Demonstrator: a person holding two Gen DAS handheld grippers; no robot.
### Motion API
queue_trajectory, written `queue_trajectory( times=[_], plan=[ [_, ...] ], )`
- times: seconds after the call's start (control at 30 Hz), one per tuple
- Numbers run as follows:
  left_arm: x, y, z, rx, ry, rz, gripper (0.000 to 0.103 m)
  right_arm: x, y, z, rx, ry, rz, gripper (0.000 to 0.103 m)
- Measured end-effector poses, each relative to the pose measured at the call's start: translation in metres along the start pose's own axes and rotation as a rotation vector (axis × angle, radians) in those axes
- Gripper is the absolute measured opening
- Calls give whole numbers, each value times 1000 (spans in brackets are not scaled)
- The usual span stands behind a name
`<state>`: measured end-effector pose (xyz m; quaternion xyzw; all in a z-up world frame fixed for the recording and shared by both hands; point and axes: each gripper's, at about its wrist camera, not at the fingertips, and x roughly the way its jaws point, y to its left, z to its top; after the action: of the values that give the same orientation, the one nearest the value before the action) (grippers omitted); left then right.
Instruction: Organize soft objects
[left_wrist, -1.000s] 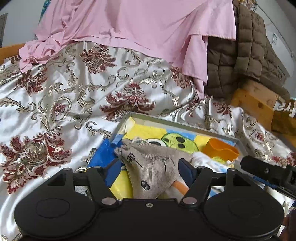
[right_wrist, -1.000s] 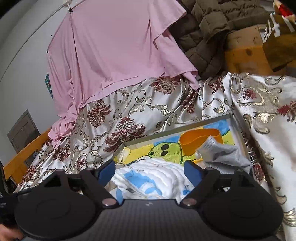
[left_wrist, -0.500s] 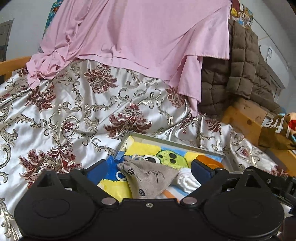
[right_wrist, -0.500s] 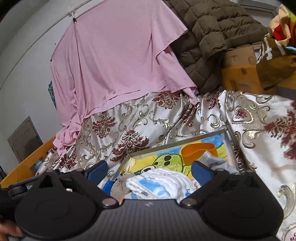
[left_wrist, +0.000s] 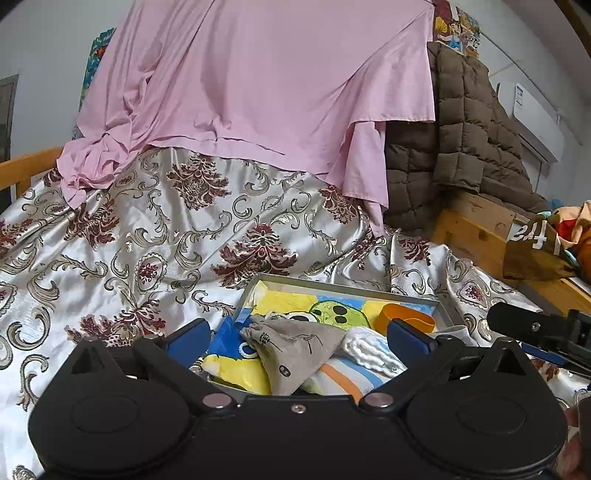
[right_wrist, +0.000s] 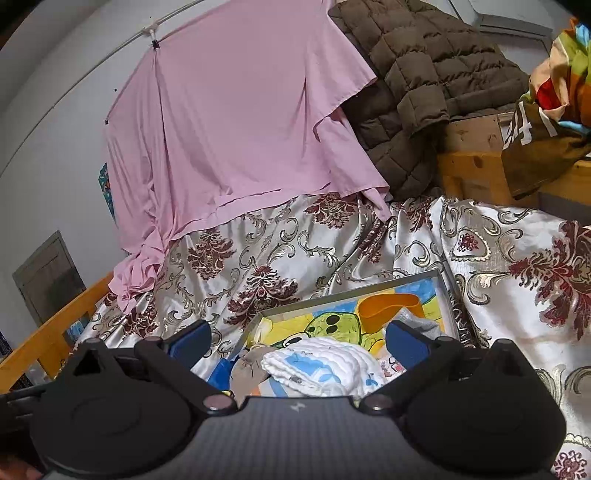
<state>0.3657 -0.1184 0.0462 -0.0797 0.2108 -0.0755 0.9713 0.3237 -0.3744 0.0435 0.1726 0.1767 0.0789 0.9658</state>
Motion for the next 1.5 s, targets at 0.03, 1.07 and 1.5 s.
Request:
queue_trajectory(
  times=[0.03, 1.07, 1.5],
  plan=[
    [-3, 0, 0, 2, -3, 1, 102, -2, 0, -1, 1, 2, -2, 103],
    [-128, 37, -67, 38, -47, -78, 102, -109, 51, -98, -30, 10, -118, 103],
    [-163, 60, -102, 32, -74, -61, 102, -147, 85, -137, -110, -41, -238, 103]
  ],
)
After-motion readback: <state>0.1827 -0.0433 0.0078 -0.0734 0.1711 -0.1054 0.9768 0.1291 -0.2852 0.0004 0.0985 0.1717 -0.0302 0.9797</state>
